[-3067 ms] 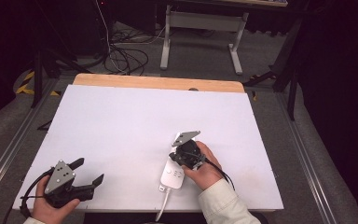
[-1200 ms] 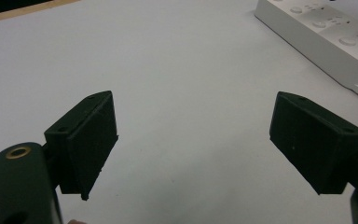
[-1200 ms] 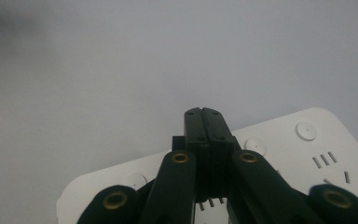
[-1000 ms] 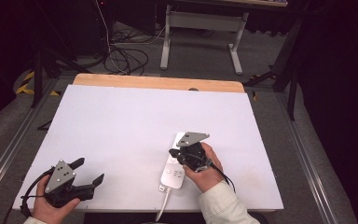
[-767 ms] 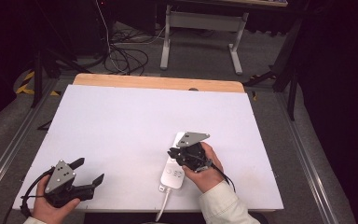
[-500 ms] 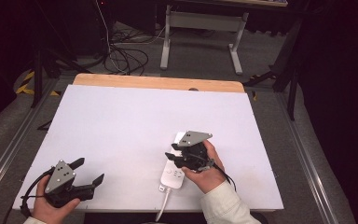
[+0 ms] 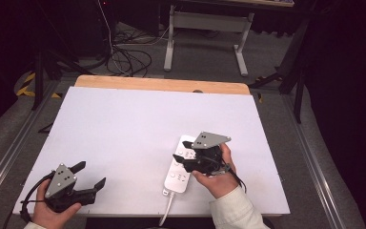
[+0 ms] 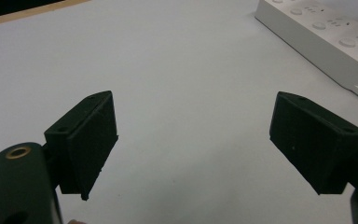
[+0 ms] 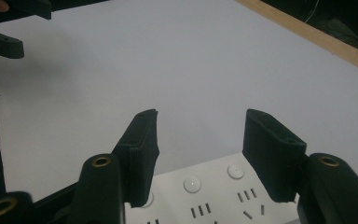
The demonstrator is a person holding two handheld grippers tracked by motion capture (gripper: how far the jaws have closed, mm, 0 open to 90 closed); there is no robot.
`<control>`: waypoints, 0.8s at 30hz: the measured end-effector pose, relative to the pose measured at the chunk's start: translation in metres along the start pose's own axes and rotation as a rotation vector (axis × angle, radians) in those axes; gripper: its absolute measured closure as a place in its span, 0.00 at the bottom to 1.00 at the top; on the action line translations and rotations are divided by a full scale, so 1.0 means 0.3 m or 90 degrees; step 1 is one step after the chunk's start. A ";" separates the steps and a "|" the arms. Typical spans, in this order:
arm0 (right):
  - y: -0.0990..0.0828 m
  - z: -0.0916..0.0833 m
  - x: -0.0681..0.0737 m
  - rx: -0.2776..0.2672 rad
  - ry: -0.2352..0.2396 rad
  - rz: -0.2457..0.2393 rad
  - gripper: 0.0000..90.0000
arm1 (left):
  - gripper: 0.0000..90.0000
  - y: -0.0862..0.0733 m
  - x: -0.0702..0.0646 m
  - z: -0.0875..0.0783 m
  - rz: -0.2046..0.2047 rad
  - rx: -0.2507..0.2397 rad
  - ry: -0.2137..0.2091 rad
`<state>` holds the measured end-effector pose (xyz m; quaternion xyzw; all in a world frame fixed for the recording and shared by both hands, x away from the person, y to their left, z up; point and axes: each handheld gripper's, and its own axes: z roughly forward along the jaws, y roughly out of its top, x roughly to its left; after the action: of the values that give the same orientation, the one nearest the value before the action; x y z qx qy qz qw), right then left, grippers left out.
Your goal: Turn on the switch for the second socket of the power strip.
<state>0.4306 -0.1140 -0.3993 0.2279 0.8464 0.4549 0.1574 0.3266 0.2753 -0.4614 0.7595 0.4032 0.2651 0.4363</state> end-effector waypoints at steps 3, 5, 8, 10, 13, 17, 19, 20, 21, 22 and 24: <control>-0.001 -0.024 -0.006 -0.009 -0.005 0.003 0.46 | 0.17 0.000 0.000 0.000 0.000 -0.001 0.001; -0.003 -0.039 -0.011 -0.014 -0.008 0.004 0.43 | 0.17 0.000 0.000 -0.001 0.001 -0.001 0.000; -0.012 -0.063 -0.019 -0.017 -0.015 0.005 0.39 | 0.17 0.000 0.000 -0.002 -0.003 -0.002 0.001; -0.021 -0.080 -0.026 -0.022 -0.019 0.012 0.36 | 0.17 0.000 0.000 -0.001 -0.002 -0.002 0.001; -0.036 -0.106 -0.034 -0.020 -0.036 -0.003 0.32 | 0.17 0.000 -0.001 -0.001 -0.002 -0.004 0.001; -0.060 -0.139 -0.048 -0.006 -0.054 -0.017 0.28 | 0.17 0.000 -0.001 -0.001 -0.002 -0.002 0.001; -0.074 -0.158 -0.059 -0.012 -0.055 -0.002 0.28 | 0.17 0.000 -0.001 -0.002 -0.002 -0.002 0.001; -0.081 -0.166 -0.066 -0.015 -0.056 0.003 0.27 | 0.17 0.000 -0.001 -0.002 -0.002 -0.002 0.001; -0.088 -0.173 -0.072 -0.017 -0.057 0.011 0.27 | 0.17 0.000 -0.001 -0.002 -0.003 -0.002 0.002; -0.095 -0.180 -0.078 -0.019 -0.057 0.018 0.26 | 0.17 0.000 -0.001 -0.002 -0.002 -0.002 0.001; -0.110 -0.193 -0.088 -0.021 -0.056 0.027 0.25 | 0.17 0.000 -0.001 -0.001 -0.002 -0.003 0.001</control>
<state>0.4174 -0.1843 -0.3944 0.2632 0.8260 0.4616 0.1884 0.3262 0.2752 -0.4612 0.7575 0.4043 0.2660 0.4382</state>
